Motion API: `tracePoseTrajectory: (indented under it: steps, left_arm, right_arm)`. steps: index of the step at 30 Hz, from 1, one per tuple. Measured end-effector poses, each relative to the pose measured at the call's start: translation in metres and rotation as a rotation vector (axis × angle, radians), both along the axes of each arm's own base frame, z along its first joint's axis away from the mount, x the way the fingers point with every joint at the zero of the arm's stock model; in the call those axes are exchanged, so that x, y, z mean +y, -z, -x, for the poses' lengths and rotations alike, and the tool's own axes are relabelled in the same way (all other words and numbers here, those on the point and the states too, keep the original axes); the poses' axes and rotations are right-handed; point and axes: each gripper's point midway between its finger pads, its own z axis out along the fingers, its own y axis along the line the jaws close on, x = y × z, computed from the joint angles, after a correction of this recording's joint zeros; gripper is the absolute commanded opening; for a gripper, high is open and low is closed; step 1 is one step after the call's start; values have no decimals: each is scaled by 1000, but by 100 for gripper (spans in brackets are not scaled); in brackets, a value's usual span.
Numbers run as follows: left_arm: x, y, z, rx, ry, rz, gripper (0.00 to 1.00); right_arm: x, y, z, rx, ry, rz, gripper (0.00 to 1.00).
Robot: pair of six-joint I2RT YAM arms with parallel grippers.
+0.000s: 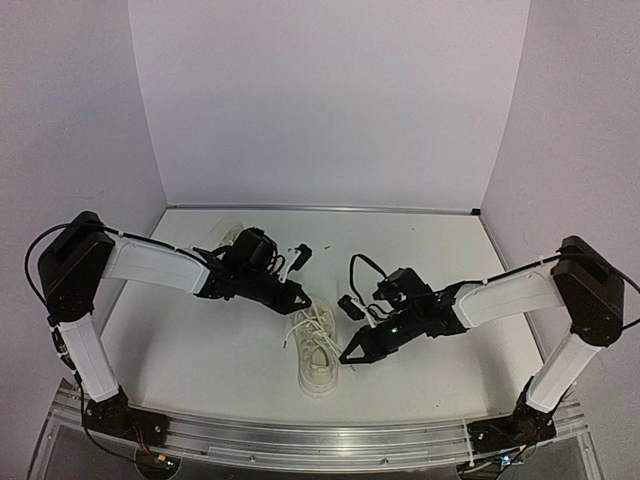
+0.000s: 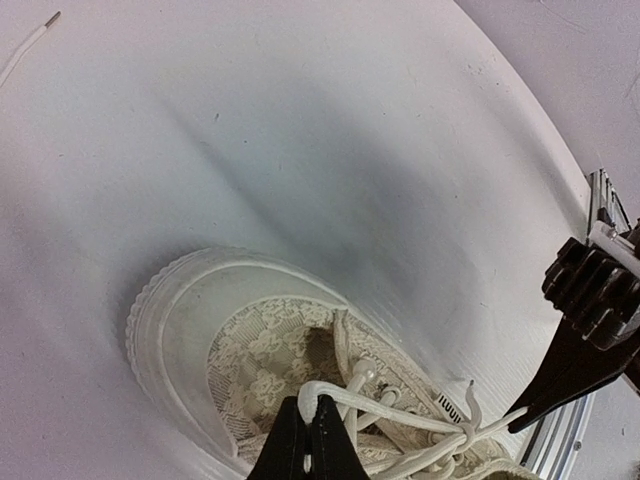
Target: Tie the shoes
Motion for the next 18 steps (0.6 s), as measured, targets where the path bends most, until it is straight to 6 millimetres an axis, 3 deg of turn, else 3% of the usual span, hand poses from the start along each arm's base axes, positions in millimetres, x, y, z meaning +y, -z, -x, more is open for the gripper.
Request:
tracePoseTrajectory:
  steps: [18]
  left_arm:
    - [10,-1,2,-15,15,-26,0]
  right_arm:
    - [-13,14,-6,-64,14,85,0]
